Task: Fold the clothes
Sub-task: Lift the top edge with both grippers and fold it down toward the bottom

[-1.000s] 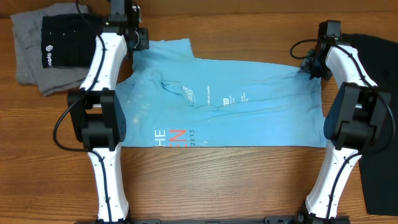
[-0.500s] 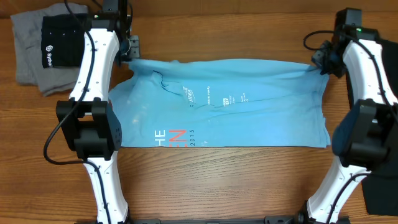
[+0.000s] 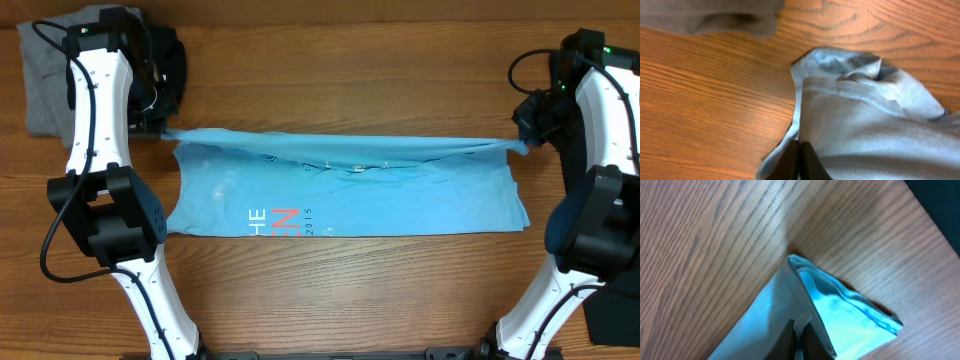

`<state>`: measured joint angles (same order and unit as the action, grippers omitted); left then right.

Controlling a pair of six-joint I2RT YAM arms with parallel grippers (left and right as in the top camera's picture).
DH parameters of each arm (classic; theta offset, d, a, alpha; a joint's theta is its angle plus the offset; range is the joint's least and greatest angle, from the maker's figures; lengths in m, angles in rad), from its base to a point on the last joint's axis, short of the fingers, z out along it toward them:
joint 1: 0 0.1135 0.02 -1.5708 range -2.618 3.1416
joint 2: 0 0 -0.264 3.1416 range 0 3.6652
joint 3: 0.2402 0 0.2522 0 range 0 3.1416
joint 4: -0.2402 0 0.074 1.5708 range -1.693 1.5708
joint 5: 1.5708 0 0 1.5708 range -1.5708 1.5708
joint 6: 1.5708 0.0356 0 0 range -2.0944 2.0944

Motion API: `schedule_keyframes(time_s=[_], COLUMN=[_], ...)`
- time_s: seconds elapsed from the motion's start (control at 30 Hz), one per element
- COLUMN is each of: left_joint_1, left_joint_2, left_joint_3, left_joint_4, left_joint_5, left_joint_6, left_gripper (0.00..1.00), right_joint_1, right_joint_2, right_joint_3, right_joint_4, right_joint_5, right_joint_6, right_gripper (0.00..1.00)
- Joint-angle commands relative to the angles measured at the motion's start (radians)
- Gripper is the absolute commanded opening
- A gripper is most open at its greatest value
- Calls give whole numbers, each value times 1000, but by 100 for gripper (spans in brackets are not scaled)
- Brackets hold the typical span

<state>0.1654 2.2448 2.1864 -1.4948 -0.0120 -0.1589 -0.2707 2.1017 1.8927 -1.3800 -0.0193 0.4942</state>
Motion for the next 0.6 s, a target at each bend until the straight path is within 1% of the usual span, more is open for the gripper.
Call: schedule_keyframes(time_s=[0.0,0.27,0.5,0.57], left_joint_1=[-15,-84,-109,-109], left_joint_2=[-35,-35,-35,-35], left_joint_3=[7,7,-5,-13], left_joint_4=[-32,-128,-196,-195], left_joint_5=[36,39,31,29], left_joint_6=[33,33,32,32], left_gripper=[4,4,4,4], right_joint_1=[-11,-11,-11,-11], right_joint_2=[-84,-145,-242,-269], right_joint_3=[19,0,-108,-152], right_joint_4=[-13,-105,-80,-73], right_joint_5=[18,58,63,72], right_joint_6=[4,5,19,19], right_gripper=[4,4,4,4])
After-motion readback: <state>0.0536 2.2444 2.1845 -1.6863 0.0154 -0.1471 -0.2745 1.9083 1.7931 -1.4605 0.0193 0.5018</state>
